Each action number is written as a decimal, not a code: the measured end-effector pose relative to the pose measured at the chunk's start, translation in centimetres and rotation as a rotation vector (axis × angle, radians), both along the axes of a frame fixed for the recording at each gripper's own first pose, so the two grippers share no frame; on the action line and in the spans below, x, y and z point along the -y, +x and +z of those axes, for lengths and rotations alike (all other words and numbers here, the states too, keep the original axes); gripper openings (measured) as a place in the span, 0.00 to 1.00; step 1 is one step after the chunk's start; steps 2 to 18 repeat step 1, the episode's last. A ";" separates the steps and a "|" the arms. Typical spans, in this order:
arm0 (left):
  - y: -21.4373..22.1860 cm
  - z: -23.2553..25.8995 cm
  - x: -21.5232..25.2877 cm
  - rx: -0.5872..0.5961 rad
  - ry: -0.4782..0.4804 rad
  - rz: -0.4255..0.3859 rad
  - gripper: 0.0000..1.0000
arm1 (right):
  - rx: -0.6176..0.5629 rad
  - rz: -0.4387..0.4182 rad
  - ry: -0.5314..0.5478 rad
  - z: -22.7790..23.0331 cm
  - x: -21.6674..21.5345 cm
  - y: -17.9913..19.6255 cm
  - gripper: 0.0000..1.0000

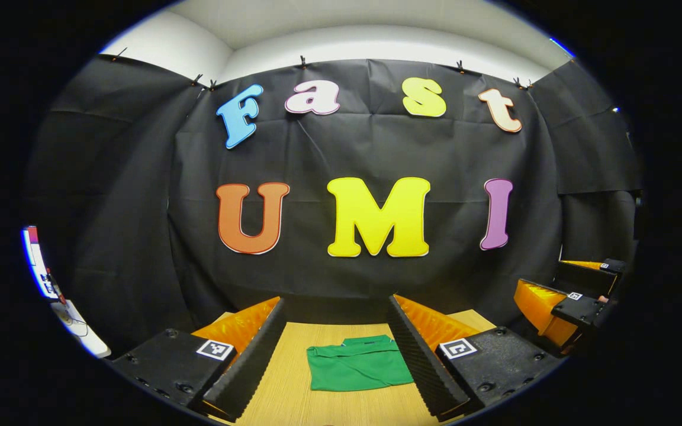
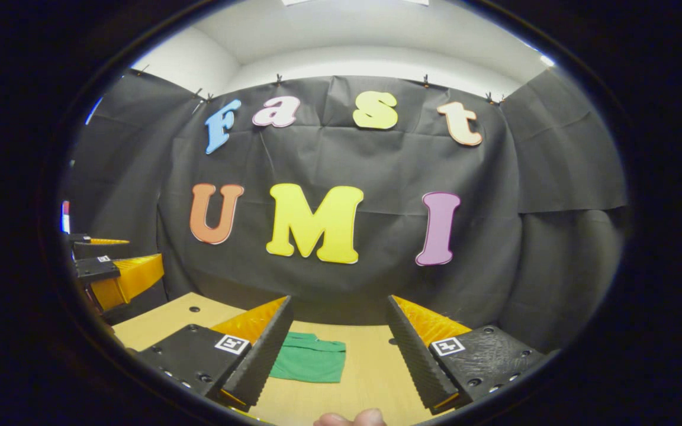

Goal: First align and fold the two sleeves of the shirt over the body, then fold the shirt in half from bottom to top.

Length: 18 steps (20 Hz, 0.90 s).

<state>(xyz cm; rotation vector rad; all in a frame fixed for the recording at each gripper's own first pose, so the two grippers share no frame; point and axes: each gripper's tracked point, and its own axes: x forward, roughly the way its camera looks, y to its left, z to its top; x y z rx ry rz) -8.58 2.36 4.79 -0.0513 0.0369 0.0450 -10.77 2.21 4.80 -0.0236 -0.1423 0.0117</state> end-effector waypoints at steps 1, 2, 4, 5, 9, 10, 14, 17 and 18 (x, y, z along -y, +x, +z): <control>0.0 0.1 0.0 0.001 0.000 0.001 1.00 | -0.003 0.001 0.005 -0.1 0.2 0.1 0.97; 0.0 0.1 0.0 0.001 0.000 0.001 1.00 | -0.003 0.001 0.005 -0.1 0.2 0.1 0.97; 0.0 0.1 0.0 0.001 0.000 0.001 1.00 | -0.003 0.001 0.005 -0.1 0.2 0.1 0.97; 0.0 0.1 0.0 0.001 0.000 0.001 1.00 | -0.003 0.001 0.005 -0.1 0.2 0.1 0.97; 0.0 0.1 0.0 0.001 0.000 0.001 1.00 | -0.003 0.001 0.005 -0.1 0.2 0.1 0.97; 0.0 0.1 0.0 0.001 0.000 0.001 1.00 | -0.003 0.001 0.005 -0.1 0.2 0.1 0.97; 0.0 0.1 0.0 0.001 0.000 0.001 1.00 | -0.003 0.001 0.005 -0.1 0.2 0.1 0.97; 0.0 0.1 0.0 0.001 0.000 0.001 1.00 | -0.003 0.001 0.005 -0.1 0.2 0.1 0.97; 0.0 0.1 0.0 0.001 0.000 0.001 1.00 | -0.003 0.001 0.005 -0.1 0.2 0.1 0.97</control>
